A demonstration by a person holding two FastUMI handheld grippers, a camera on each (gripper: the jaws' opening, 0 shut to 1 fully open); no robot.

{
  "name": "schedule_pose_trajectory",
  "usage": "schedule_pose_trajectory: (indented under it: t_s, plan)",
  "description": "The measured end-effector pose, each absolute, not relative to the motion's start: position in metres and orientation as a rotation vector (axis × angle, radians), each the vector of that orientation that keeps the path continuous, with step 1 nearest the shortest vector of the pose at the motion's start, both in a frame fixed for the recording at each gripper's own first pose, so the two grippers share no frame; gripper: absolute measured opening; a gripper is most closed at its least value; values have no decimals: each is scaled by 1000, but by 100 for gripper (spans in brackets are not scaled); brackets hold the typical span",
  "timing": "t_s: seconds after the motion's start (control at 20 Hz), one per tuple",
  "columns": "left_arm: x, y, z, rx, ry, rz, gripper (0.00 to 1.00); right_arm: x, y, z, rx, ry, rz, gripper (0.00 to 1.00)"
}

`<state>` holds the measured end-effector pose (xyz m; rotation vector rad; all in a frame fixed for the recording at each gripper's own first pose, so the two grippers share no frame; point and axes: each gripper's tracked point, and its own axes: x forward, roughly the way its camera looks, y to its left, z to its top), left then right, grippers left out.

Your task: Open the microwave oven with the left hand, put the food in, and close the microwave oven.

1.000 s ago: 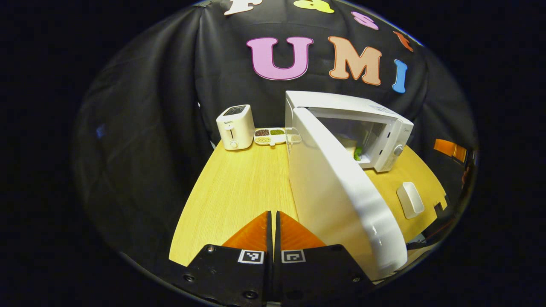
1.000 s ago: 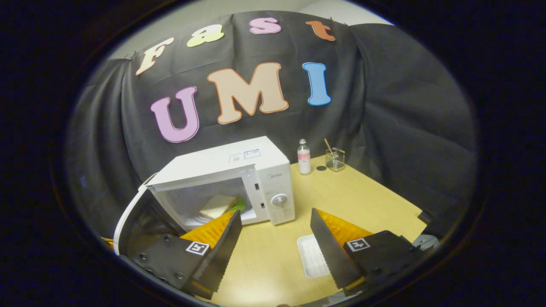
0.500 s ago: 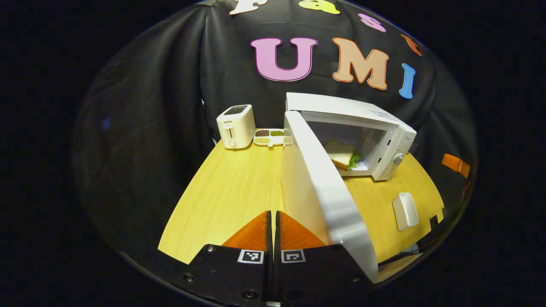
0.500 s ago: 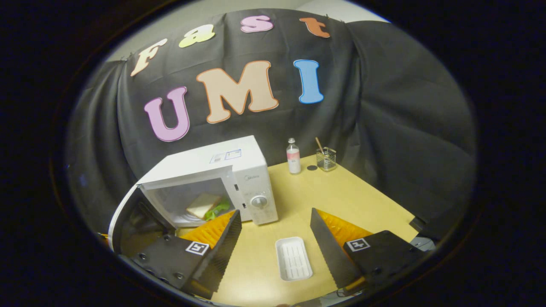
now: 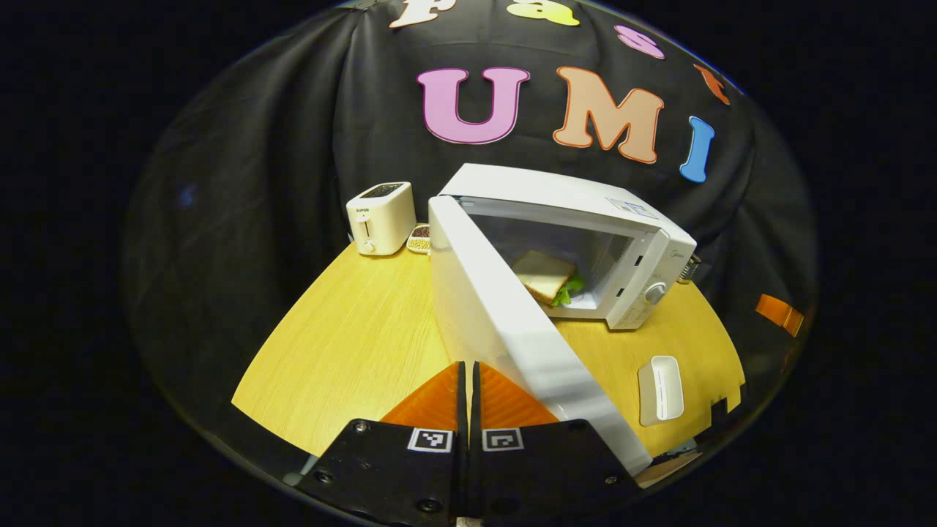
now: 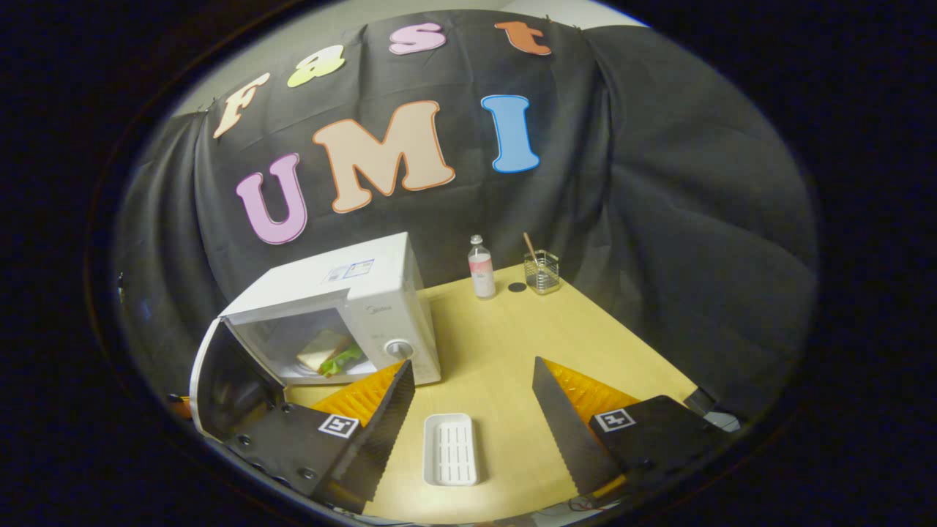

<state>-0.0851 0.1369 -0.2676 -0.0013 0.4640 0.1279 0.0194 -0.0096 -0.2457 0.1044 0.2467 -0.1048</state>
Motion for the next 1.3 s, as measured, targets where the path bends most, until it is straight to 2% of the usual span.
schedule_pose_trajectory:
  t_s: [0.4, 0.45, 0.55, 0.6, 0.7, 0.75, 0.8, 0.85, 0.9, 0.95, 1.05, 1.1, 1.25, 1.3]
  plan:
    - [-45, 58, -267, -30, 409, 83, 1, 28, -71, -235, 119, 223, -120, 92]
    - [-40, 50, -267, -32, 397, 81, 1, 29, -76, -236, 122, 227, -121, 100]
    - [-29, 33, -268, -38, 380, 72, 1, 29, -85, -238, 124, 230, -120, 100]
    - [-24, 25, -268, -43, 372, 64, 1, 28, -89, -238, 122, 230, -119, 92]
    - [-13, 10, -270, -47, 362, 48, 1, 28, -99, -238, 109, 227, -128, 92]
    - [-7, 4, -270, -42, 357, 39, 1, 27, -103, -238, 112, 225, -132, 100]
    - [-2, -2, -269, -33, 352, 29, 1, 27, -105, -237, 123, 225, -130, 100]
    - [3, -6, -269, -22, 348, 21, 1, 27, -107, -235, 134, 220, -126, 92]
    - [10, -11, -270, -11, 343, 14, 1, 28, -109, -235, 139, 219, -124, 92]
    - [15, -15, -269, -4, 341, 8, 1, 29, -111, -236, 139, 219, -124, 100]
    - [26, -20, -267, -1, 329, 5, 1, 30, -115, -234, 142, 214, -123, 100]
    - [32, -22, -266, -5, 324, 10, 1, 30, -115, -233, 144, 211, -122, 92]
    - [48, -27, -267, -37, 321, 27, 1, 35, -116, -231, 150, 209, -115, 92]
    - [53, -28, -266, -50, 321, 31, 1, 37, -116, -233, 151, 213, -113, 100]
